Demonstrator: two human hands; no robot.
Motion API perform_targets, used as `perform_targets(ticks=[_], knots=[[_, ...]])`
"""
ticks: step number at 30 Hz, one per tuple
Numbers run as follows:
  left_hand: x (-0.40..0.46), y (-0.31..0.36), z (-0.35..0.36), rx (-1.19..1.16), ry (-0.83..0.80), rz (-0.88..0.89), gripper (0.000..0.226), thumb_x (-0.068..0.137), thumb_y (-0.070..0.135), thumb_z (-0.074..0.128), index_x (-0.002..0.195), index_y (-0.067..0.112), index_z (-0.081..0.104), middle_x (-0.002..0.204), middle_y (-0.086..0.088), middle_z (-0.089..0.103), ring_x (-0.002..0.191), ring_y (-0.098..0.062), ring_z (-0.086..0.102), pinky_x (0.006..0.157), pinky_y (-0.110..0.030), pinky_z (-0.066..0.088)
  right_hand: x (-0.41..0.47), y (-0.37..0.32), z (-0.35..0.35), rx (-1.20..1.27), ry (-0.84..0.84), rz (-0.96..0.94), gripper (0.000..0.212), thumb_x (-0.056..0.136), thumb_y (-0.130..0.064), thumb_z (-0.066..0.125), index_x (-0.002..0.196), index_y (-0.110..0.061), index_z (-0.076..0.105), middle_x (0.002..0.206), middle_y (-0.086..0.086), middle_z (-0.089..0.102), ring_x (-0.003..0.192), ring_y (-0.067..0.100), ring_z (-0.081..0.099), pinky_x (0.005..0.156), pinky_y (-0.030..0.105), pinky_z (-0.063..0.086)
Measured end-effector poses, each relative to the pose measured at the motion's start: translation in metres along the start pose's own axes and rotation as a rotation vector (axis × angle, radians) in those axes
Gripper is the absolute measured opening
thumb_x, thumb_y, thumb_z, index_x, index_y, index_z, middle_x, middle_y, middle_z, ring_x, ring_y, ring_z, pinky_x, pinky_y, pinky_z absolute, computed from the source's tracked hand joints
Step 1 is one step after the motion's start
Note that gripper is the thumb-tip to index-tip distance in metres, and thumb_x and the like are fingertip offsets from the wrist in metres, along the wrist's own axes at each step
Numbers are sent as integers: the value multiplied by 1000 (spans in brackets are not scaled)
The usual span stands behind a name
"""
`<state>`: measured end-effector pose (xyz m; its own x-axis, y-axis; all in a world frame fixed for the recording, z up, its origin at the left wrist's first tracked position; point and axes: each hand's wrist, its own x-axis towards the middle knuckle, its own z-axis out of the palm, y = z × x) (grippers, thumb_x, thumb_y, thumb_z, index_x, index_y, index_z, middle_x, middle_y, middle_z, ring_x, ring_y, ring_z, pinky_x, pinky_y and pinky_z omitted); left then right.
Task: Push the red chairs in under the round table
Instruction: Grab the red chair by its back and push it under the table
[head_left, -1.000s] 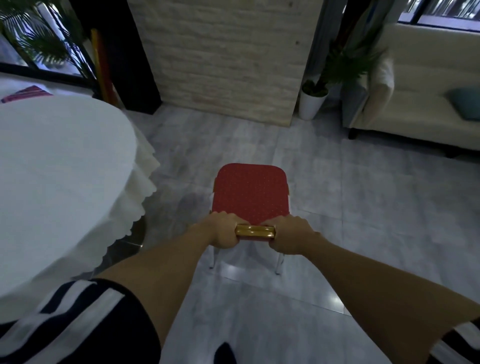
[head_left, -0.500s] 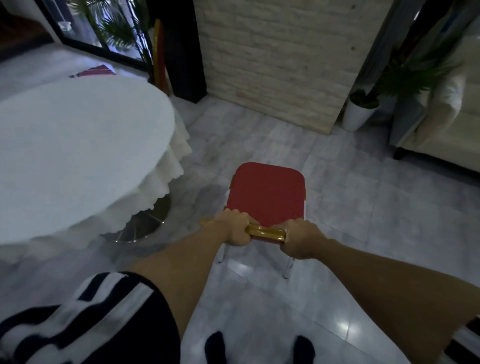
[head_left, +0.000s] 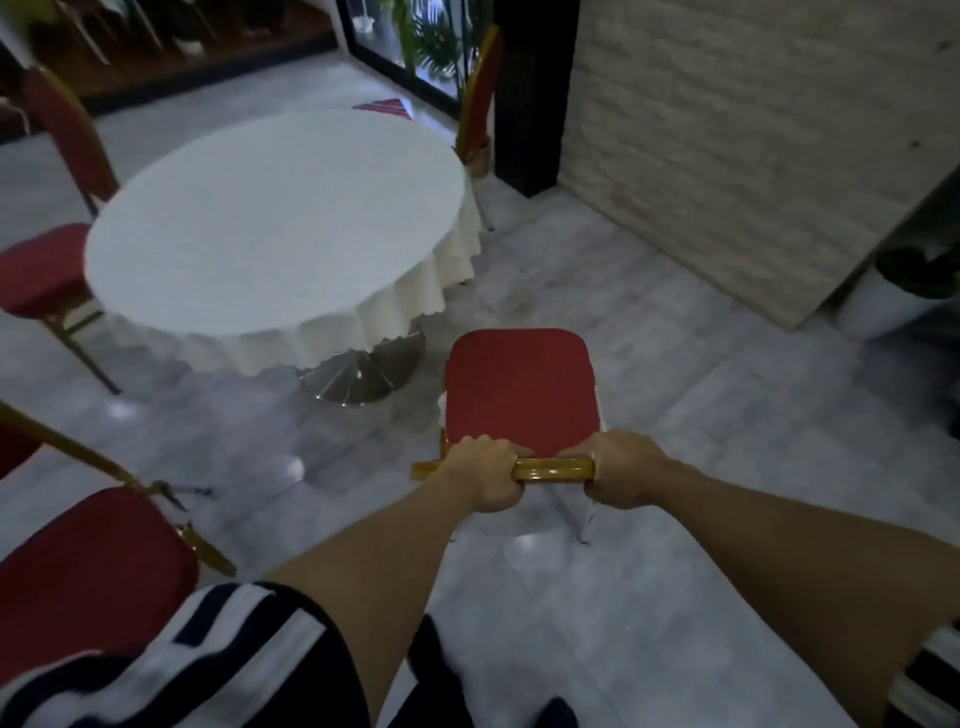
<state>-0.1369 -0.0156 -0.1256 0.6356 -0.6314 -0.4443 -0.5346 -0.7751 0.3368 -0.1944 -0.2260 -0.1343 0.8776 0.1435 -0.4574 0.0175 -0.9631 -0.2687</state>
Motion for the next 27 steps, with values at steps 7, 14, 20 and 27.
perform_targets(ticks=[7,14,20,27], knots=[[-20,9,20,-113,70,-160,40,88,24,52,124,33,69,111,-5,74,103,-35,67,88,-40,46,20,3,-18,-154,-38,-133,44,83,-20,58,111,-50,72,91,-10,72,75,15,61,57,28,40],[-37,0,30,-199,123,-261,44,88,34,55,130,39,66,111,-4,75,103,-37,69,92,-43,52,37,-10,-27,-206,-41,-224,44,86,-27,64,119,-55,72,100,-12,76,87,17,69,70,30,47],[-36,-7,32,-342,114,-335,40,81,36,53,118,43,67,99,3,74,92,-30,70,89,-47,59,50,-10,-27,-233,-62,-275,40,88,-29,64,121,-51,71,103,-13,76,83,12,63,71,29,44],[-14,-35,12,-339,154,-358,48,81,36,51,126,43,67,107,3,75,99,-31,69,94,-48,55,91,-20,-48,-223,-64,-296,38,88,-25,63,117,-46,75,94,-11,74,76,10,60,65,29,43]])
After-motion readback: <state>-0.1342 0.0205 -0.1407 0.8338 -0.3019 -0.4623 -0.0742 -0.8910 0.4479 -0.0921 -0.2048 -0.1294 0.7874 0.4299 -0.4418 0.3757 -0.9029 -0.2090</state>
